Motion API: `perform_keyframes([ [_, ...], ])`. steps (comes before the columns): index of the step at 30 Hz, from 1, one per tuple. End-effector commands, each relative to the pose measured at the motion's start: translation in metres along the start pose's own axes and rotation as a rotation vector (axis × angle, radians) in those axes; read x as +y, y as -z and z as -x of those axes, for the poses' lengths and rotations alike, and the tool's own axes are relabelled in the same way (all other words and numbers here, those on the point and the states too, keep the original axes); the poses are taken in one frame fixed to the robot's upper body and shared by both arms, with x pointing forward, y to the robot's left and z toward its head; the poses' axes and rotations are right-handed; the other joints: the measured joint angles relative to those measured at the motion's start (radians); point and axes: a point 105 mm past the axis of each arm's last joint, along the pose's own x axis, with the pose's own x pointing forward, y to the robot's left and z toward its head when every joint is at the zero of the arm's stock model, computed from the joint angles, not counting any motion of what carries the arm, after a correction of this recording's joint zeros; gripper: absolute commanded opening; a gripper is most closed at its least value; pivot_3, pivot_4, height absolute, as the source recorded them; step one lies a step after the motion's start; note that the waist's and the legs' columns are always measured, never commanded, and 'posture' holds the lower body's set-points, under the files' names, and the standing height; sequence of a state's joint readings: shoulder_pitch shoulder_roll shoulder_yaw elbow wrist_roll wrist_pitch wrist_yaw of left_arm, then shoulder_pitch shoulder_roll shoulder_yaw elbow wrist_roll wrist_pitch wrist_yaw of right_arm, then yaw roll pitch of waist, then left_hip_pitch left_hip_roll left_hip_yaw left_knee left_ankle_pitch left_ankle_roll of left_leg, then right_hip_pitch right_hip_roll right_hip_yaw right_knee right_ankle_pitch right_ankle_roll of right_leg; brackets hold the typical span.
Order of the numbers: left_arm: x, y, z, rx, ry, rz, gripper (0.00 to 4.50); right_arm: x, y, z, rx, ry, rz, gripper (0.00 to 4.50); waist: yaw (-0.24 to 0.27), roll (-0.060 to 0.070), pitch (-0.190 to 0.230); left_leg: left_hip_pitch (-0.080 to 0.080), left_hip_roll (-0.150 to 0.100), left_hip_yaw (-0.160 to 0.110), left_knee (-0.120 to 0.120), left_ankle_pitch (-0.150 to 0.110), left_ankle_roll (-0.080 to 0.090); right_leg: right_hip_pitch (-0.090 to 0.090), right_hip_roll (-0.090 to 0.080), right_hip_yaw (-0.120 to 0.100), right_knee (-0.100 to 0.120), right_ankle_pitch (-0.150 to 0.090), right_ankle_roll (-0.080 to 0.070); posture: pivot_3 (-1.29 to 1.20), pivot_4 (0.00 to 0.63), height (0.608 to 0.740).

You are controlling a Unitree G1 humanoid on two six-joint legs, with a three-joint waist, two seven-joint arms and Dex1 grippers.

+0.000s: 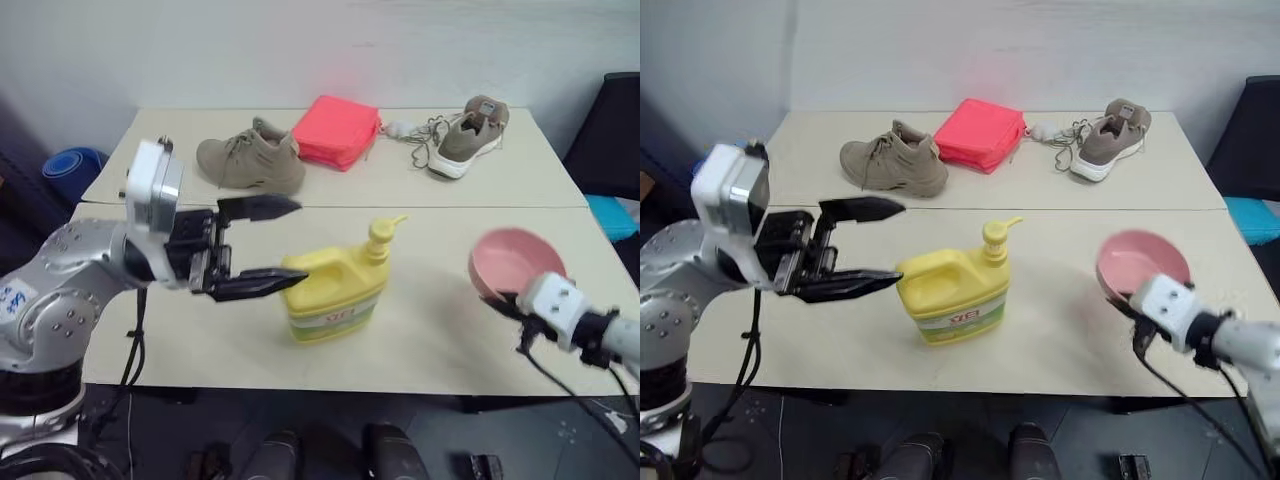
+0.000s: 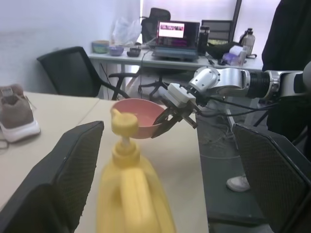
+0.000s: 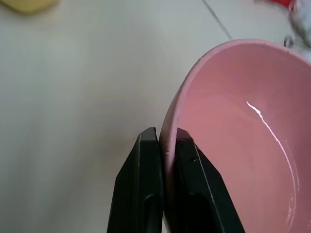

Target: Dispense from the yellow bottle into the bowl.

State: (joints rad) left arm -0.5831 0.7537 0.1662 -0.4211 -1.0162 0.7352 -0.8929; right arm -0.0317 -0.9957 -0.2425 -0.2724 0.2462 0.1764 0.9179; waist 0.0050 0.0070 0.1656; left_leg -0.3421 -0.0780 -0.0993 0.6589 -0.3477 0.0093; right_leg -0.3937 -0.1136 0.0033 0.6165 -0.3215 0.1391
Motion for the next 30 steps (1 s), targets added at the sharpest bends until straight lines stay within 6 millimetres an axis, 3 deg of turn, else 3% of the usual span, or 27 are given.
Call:
perform_keyframes([
  [1,0.009,-0.002,-0.014,-0.005,0.034,0.009,4.5,-0.003,-0.032,-0.008,-0.042,-0.103,-0.002,0.01,-0.001,-0.001,0.001,-0.001,0.001,0.0,0.0,0.0,0.0,0.0,0.001,0.0,-0.001,0.0,0.0,0.0,0.15,0.74],
  [3,0.02,-0.005,-0.03,-0.01,0.045,-0.008,4.5,-0.005,-0.05,-0.013,-0.047,-0.191,0.018,0.01,0.004,-0.002,0.001,-0.005,0.001,-0.002,0.004,-0.001,0.0,-0.002,0.001,-0.001,-0.001,0.0,0.0,0.0,0.15,0.74],
  [6,0.035,-0.011,-0.044,-0.032,0.033,-0.01,3.91,-0.006,-0.072,-0.018,-0.056,-0.278,0.031,0.0,0.01,-0.004,0.003,-0.016,0.0,-0.002,0.009,-0.001,0.0,-0.013,0.0,-0.002,0.005,0.0,0.0,0.0,0.15,0.74],
  [10,0.033,-0.008,-0.061,-0.017,0.081,-0.006,2.7,-0.011,-0.093,-0.021,-0.064,-0.31,0.054,0.0,0.009,-0.004,0.003,-0.025,-0.001,-0.002,0.01,-0.001,0.0,-0.022,0.0,-0.008,0.007,0.001,0.001,0.0,0.15,0.74],
  [18,0.022,-0.001,-0.082,-0.003,0.149,-0.004,0.06,-0.005,-0.113,-0.01,-0.054,-0.382,0.081,0.0,0.016,-0.006,0.004,-0.03,-0.001,-0.002,0.016,-0.001,0.0,-0.026,-0.001,-0.009,0.01,0.001,0.001,0.0,0.15,0.74],
  [30,0.033,0.024,-0.104,0.09,0.113,0.028,0.02,-0.003,-0.111,-0.005,-0.028,-0.339,0.105,0.0,0.021,-0.008,0.005,-0.031,-0.001,-0.002,0.021,-0.001,0.0,-0.026,-0.001,-0.008,0.011,0.002,0.0,0.0,0.15,0.74],
])
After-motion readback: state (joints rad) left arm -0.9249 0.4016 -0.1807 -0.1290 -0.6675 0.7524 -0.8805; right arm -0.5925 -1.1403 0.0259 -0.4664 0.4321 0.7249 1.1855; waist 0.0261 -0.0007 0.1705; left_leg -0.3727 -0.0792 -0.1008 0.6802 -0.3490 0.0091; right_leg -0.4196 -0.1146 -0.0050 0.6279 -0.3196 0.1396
